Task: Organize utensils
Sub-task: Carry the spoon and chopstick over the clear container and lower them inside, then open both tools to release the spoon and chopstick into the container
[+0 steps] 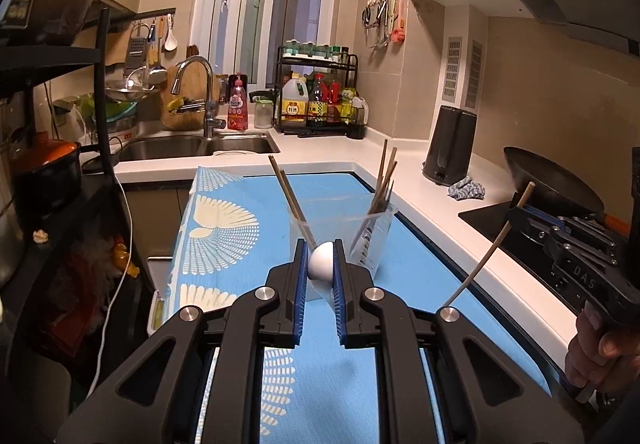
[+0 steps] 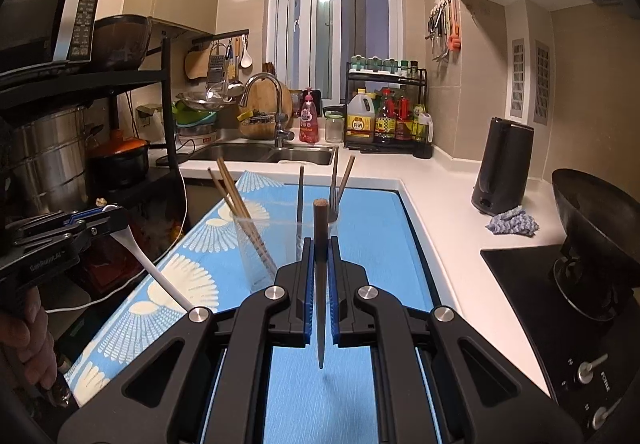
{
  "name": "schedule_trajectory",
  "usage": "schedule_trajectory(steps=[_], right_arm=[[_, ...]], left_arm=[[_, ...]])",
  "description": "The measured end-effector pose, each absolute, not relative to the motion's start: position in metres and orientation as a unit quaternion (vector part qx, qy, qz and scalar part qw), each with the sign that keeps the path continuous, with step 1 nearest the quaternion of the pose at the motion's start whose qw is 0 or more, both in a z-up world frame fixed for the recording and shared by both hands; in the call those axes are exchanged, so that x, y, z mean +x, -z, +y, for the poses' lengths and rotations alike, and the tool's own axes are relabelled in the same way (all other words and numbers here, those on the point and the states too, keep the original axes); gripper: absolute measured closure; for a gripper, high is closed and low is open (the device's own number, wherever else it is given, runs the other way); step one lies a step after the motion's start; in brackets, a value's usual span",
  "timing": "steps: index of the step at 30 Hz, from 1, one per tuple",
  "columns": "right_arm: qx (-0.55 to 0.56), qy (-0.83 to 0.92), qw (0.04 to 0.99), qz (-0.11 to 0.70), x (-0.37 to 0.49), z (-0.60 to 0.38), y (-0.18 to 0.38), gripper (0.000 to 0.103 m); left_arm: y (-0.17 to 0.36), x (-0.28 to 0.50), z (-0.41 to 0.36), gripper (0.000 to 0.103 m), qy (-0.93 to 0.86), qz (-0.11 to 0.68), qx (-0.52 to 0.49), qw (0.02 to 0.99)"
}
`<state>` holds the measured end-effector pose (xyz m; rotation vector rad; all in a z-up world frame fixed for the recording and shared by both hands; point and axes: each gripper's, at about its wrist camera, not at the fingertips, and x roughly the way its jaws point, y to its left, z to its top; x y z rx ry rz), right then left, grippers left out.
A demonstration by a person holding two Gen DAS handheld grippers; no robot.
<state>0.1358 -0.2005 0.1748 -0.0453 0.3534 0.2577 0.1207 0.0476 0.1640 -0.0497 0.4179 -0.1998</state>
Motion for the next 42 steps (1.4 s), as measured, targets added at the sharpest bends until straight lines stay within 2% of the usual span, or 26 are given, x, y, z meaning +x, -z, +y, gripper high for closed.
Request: schedule_trajectory(steps=[11, 16, 23, 27, 31, 36, 42], right_arm=[[-0.009, -0.151, 0.981, 0.121, 0.194, -0.202, -0.257, 0.096], [0.006, -0.160, 0.981, 0.105, 0.229, -0.195, -0.279, 0.096], [0.019, -0.173, 0.977, 0.125, 0.278, -0.183, -0.252, 0.096], [0.026, -0.176, 0.972, 0.151, 0.296, -0.182, -0.227, 0.096], [0.022, -0.181, 0.969, 0.164, 0.307, -0.180, -0.216, 0.096], [0.019, -0.186, 0.966, 0.181, 0.318, -0.177, -0.204, 0.096], [0.013, -0.197, 0.954, 0.225, 0.327, -0.171, -0.181, 0.095]], left_arm=[[-0.238, 0.180, 0.044, 0.091, 0.105, 0.216, 0.005, 0.971], [-0.251, 0.215, 0.034, 0.091, 0.099, 0.214, 0.018, 0.972], [-0.218, 0.267, 0.022, 0.091, 0.091, 0.246, 0.030, 0.964], [-0.203, 0.281, 0.025, 0.091, 0.105, 0.264, 0.003, 0.959], [-0.224, 0.277, 0.029, 0.091, 0.125, 0.253, -0.016, 0.959], [-0.259, 0.273, 0.027, 0.091, 0.103, 0.201, -0.001, 0.974], [-0.213, 0.301, 0.004, 0.091, 0.084, 0.233, 0.048, 0.968]])
